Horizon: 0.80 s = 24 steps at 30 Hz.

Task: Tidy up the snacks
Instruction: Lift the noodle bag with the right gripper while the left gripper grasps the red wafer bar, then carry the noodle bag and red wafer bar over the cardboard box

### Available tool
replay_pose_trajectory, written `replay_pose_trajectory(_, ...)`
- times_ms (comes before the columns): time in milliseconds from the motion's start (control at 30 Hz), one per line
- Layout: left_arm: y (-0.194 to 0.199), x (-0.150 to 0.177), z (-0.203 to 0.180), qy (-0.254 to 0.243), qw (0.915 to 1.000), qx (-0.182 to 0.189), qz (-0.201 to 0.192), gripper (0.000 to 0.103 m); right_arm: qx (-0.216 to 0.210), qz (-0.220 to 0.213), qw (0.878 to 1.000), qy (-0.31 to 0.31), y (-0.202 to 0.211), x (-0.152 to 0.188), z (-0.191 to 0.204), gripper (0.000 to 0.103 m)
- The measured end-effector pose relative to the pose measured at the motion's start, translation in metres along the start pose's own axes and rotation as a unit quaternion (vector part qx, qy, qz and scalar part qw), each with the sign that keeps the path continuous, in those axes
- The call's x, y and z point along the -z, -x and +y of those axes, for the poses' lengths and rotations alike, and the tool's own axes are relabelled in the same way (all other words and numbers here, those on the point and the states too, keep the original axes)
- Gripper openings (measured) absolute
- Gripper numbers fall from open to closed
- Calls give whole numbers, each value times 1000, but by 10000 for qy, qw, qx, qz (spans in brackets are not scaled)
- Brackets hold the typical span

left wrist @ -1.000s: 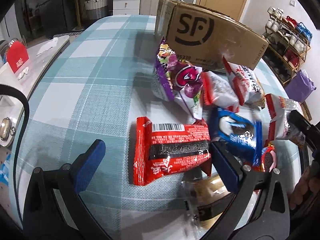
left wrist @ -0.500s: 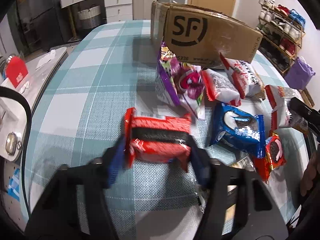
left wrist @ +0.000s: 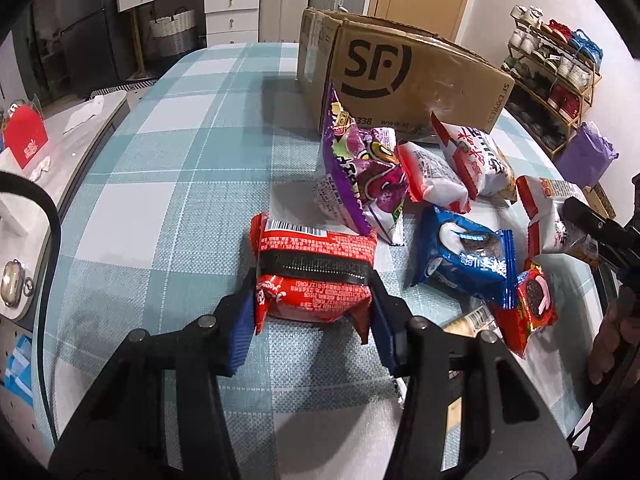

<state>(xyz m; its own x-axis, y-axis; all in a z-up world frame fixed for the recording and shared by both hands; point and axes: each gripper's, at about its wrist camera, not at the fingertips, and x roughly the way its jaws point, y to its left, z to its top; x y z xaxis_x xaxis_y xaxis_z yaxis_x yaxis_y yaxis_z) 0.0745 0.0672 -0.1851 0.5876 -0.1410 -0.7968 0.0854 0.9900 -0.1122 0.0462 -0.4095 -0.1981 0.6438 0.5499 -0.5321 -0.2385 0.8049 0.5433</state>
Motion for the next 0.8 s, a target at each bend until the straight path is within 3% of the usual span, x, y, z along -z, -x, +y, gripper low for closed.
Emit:
replay_pose_trajectory(433, 37, -6, 4, 68, 9990, 56, -432, 47, 87, -154, 9992, 364, 6, -1, 16, 45)
replay_pose_trajectory(800, 78, -33, 6, 116, 9954, 554, -771, 47, -53, -527, 9932, 1034, 39, -21, 73, 45)
